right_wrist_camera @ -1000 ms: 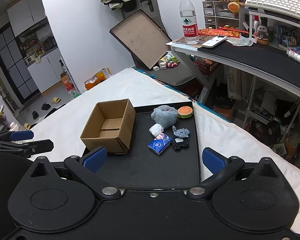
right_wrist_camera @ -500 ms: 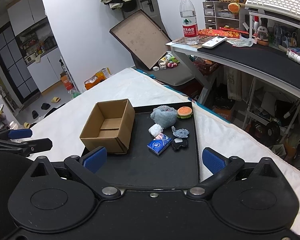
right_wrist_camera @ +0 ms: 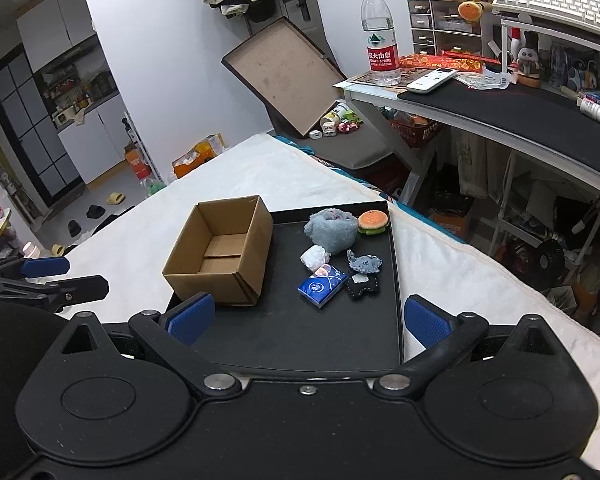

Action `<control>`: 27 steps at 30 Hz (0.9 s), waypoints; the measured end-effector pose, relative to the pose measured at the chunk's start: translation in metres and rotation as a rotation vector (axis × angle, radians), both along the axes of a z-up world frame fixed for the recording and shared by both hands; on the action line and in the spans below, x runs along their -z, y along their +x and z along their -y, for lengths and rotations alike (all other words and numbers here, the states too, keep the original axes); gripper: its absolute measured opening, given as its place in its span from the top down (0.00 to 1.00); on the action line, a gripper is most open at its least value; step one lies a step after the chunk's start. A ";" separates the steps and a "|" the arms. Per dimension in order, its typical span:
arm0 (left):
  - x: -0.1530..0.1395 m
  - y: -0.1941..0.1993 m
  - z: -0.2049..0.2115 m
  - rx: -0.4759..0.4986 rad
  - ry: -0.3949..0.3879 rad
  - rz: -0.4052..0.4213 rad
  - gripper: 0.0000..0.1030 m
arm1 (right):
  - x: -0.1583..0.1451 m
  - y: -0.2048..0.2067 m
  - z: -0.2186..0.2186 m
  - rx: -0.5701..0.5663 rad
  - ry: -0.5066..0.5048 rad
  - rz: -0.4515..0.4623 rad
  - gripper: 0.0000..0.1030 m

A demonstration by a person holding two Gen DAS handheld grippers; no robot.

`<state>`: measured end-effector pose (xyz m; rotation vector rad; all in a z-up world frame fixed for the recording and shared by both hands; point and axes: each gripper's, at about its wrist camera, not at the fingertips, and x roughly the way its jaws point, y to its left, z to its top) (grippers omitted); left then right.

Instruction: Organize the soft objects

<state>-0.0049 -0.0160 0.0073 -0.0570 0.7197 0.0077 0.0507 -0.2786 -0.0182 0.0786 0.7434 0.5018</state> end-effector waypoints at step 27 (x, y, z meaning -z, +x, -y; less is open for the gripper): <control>0.001 0.005 0.001 0.006 -0.003 0.017 0.00 | 0.003 0.001 0.003 -0.004 0.022 0.016 0.01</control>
